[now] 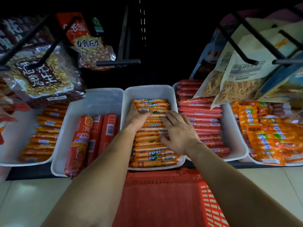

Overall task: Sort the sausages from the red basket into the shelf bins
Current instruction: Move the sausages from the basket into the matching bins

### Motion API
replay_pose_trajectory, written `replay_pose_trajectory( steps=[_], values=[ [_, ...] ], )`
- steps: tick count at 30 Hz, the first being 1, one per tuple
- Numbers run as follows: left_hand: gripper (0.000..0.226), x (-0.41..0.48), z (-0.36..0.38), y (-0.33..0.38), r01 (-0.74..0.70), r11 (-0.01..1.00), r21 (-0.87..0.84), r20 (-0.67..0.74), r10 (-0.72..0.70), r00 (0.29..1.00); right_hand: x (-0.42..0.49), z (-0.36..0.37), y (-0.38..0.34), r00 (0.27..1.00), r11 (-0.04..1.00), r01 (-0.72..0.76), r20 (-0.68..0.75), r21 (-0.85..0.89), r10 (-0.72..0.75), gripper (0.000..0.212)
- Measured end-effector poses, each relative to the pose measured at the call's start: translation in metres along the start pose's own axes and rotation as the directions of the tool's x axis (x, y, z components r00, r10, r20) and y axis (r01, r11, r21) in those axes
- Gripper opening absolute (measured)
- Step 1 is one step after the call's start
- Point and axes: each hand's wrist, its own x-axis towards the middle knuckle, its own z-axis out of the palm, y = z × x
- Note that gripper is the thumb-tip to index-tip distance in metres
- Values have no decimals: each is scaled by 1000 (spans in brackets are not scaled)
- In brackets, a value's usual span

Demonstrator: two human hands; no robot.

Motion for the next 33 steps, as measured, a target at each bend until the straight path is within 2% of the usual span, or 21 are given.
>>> replay_pose_trajectory(
  steps=[6,12,15,20,27,33],
  values=[
    [52,2,-2,-12,-52,999,-2,40,52,998,0,2,1,1000,1000,-2,-17,-7,2,80],
    [56,8,4,2,-60,998,-7,-72,59,996,-2,3,0,1000,1000,-16,-27,1,16,79],
    [53,15,0,3,-40,999,-31,-56,38,998,-2,4,1,999,999,-15,-39,32,16,77],
    [44,14,0,-4,-81,995,-52,9,82,997,-1,5,1,998,999,-10,-57,49,13,76],
    [38,14,5,7,-3,1000,-29,-81,1,997,-2,5,0,997,997,-20,-69,70,25,75],
    [34,14,2,3,5,991,-132,-45,-11,999,-1,6,0,997,997,-24,-70,75,29,75]
  ],
)
